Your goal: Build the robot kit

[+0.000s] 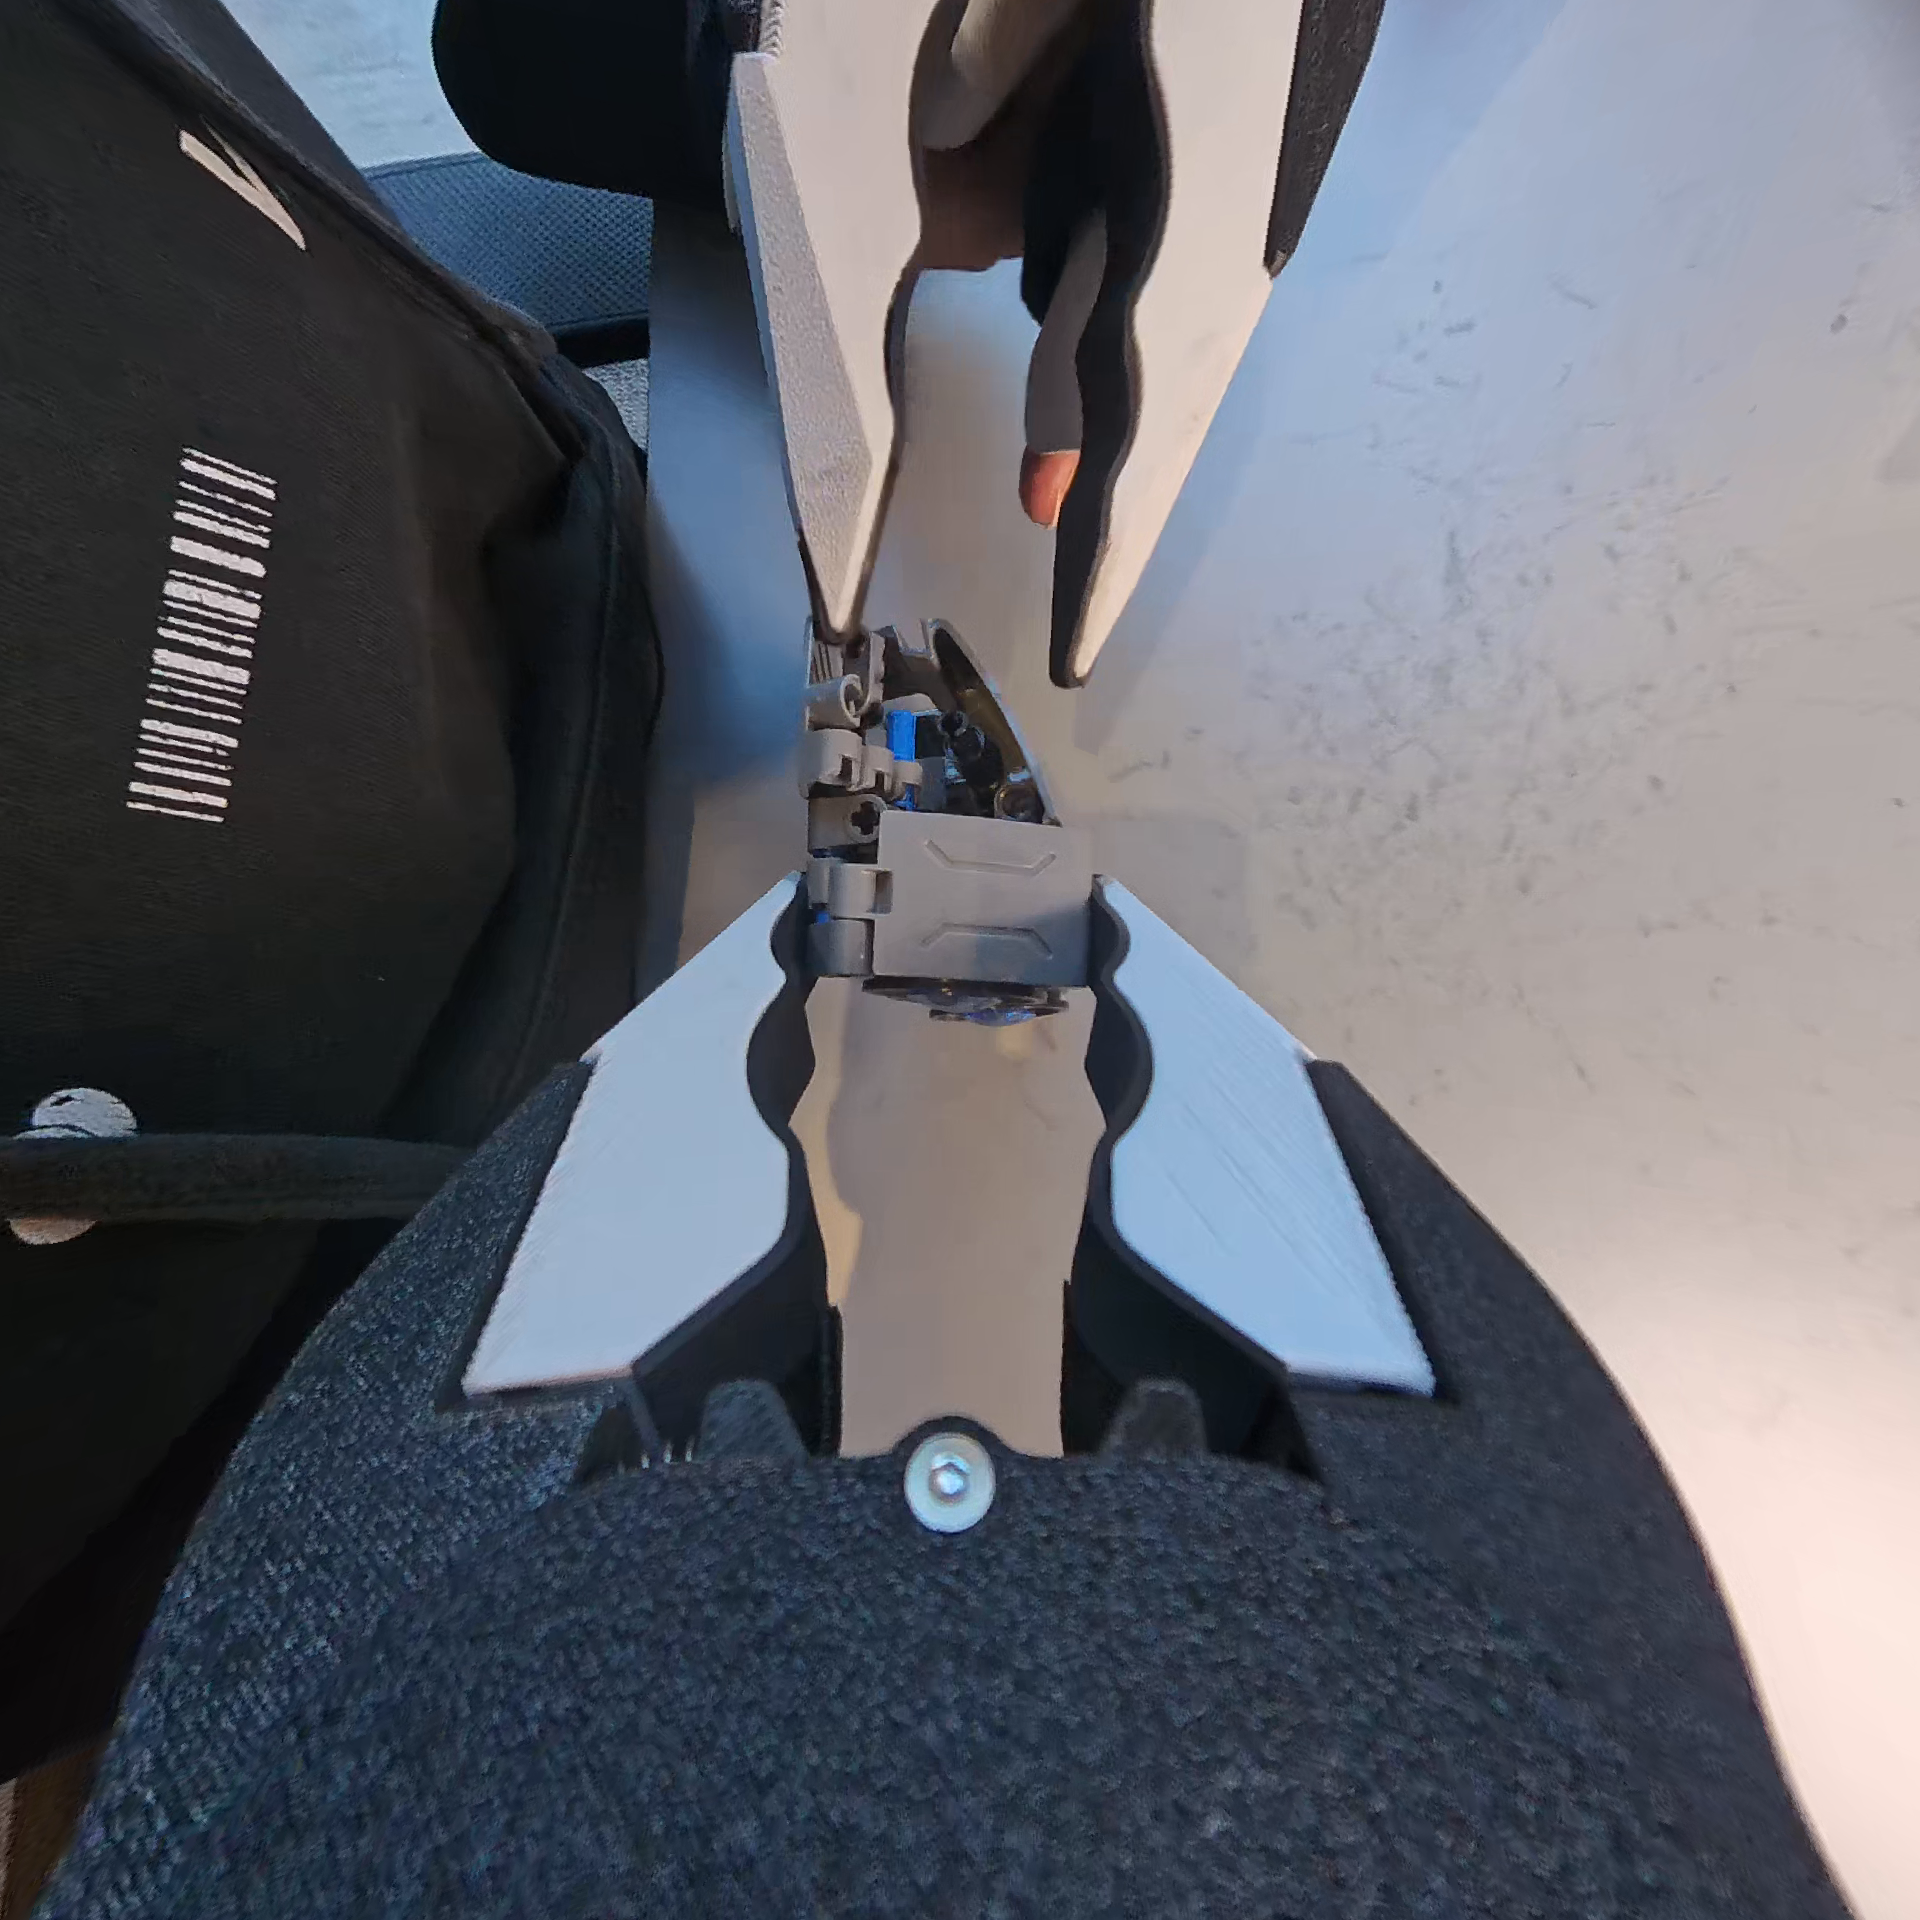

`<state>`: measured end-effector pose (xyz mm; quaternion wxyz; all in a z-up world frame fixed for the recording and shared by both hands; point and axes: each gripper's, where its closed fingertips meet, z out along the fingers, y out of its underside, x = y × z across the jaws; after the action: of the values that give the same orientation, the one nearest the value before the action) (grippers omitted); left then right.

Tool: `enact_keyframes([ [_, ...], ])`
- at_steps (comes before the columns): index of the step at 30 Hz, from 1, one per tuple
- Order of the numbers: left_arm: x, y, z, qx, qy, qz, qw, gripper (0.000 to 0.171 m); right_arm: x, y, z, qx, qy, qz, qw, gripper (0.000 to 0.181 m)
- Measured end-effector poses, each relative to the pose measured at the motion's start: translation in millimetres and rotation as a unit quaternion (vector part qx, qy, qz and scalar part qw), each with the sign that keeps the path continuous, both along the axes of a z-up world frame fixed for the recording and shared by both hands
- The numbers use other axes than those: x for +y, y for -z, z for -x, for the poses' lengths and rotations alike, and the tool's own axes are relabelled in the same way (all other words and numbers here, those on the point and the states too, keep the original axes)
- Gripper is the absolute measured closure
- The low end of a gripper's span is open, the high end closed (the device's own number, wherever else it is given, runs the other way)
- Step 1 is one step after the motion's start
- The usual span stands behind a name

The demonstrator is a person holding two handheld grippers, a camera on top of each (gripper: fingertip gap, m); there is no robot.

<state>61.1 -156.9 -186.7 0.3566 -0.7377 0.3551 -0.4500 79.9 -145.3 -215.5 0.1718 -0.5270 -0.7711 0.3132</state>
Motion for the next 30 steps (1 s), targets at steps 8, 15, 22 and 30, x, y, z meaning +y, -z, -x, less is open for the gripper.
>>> enact_keyframes([
  [8,-19,-7,5,0.014,0.044,-0.05,0.998,0.114,-1,1,2,0.002,0.0,-0.001,1.0,0.132],
  [15,-9,39,-6,0.173,0.021,-0.156,0.972,0.124,-4,1,3,0.003,-0.017,-0.008,1.0,0.132],
  [22,2,43,-5,0.224,-0.01,-0.199,0.954,0.143,-5,-5,0,0.002,-0.023,-0.006,1.0,0.132],
  [30,4,49,-4,0.273,-0.045,-0.24,0.931,0.144,-7,-2,-2,-0.017,-0.005,0.008,1.0,0.132],
])
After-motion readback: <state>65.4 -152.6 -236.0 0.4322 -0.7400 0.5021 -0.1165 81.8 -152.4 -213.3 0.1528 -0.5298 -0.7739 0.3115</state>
